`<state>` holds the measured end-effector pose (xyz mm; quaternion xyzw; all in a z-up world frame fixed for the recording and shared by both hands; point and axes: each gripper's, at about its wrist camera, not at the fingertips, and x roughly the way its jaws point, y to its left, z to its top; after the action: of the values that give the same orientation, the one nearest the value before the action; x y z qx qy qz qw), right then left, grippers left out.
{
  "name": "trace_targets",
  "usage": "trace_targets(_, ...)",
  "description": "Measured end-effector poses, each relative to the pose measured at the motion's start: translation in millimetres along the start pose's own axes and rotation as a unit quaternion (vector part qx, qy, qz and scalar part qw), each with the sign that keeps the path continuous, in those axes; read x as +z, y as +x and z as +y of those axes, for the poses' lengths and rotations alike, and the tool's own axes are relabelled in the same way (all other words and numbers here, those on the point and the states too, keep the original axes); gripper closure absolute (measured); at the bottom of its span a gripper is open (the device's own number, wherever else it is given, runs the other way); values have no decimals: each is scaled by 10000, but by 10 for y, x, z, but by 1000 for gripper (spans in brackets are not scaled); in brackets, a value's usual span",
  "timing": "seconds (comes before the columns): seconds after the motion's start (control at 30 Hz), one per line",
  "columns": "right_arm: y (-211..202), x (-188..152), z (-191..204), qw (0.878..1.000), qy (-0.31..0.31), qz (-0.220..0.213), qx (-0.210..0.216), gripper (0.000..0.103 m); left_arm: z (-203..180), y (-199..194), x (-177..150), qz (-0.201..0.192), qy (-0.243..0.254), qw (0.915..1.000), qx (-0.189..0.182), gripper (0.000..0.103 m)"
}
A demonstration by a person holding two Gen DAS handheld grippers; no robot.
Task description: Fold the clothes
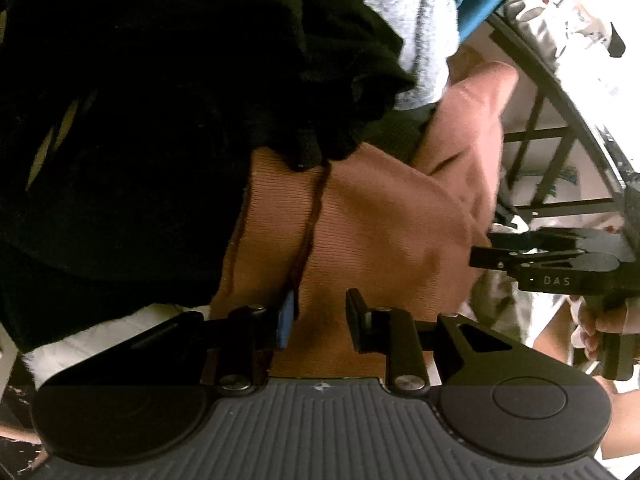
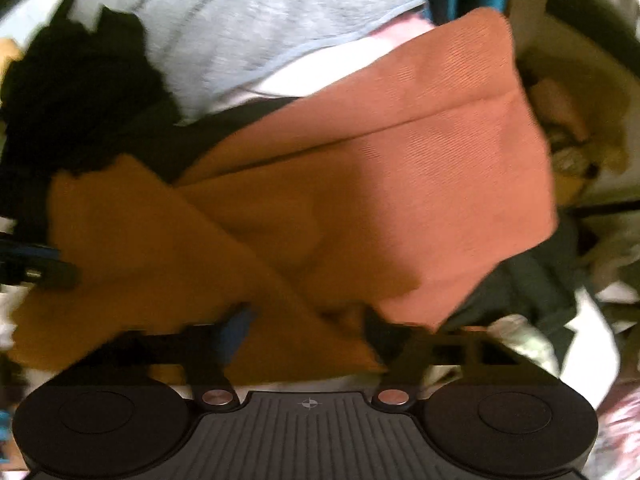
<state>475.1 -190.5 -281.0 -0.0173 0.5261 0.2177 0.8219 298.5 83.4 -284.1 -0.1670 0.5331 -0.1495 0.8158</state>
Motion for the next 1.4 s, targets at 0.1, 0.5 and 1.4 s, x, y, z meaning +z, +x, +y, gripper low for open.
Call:
trace_targets(0.1,-118,-68,-20,9999,-47,50,132,94,-18,-41,17,79,136,9998,-91,76)
trace_targets(0.5,-304,-211,-146,9987,32,106,493,96,-140,70,113,48,132,9997,-201,75)
trace_targets(1.4,-157,-93,-153,9950,699,175,695,69,-303,-274,-87,3,614,9978,-258,53)
